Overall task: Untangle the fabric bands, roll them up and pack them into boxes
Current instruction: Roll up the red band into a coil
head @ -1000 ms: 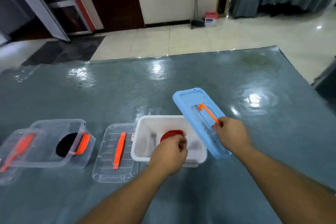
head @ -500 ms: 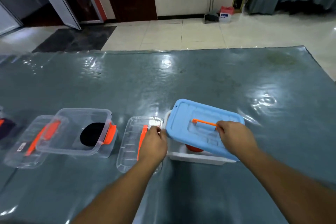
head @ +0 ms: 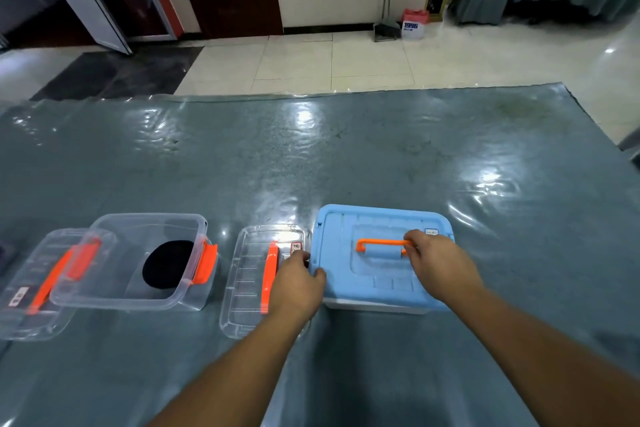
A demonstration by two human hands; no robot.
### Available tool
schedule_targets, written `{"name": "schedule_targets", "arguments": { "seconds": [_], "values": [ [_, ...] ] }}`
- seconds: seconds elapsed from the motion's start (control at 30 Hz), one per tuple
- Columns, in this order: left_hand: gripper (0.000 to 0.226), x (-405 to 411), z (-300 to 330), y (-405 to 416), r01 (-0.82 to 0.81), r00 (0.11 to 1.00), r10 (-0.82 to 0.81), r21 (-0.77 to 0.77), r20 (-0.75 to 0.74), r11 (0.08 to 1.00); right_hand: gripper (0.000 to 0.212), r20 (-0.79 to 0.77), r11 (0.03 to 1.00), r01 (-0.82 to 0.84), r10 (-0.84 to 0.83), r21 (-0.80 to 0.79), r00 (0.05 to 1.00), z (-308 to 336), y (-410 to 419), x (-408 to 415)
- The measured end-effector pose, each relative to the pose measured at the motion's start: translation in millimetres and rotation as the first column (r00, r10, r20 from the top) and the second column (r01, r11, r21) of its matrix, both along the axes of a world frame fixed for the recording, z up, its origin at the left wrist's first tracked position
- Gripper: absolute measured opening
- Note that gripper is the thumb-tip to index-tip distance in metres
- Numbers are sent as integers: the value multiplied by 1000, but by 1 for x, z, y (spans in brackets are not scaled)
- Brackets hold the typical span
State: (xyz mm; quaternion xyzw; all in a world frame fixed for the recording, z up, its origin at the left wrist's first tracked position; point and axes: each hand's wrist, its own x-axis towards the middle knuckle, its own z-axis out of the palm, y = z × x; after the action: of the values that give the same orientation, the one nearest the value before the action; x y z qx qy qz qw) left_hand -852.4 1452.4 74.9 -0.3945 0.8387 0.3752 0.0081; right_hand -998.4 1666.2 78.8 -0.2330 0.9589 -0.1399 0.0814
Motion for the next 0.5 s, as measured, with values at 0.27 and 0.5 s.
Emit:
{"name": "schedule_targets", "arguments": {
  "seconds": [0.27, 0.5],
  "values": [
    [30, 7, -5, 3, -19, 999, 18, 43, 26, 999, 23, 52, 943, 244, -238, -227, 970, -11, -11, -5],
    [31, 4, -8, 4, -49, 999, 48, 63, 21, 997, 57, 107, 876, 478, -470, -63, 876, -11, -17, -15]
  ]
}}
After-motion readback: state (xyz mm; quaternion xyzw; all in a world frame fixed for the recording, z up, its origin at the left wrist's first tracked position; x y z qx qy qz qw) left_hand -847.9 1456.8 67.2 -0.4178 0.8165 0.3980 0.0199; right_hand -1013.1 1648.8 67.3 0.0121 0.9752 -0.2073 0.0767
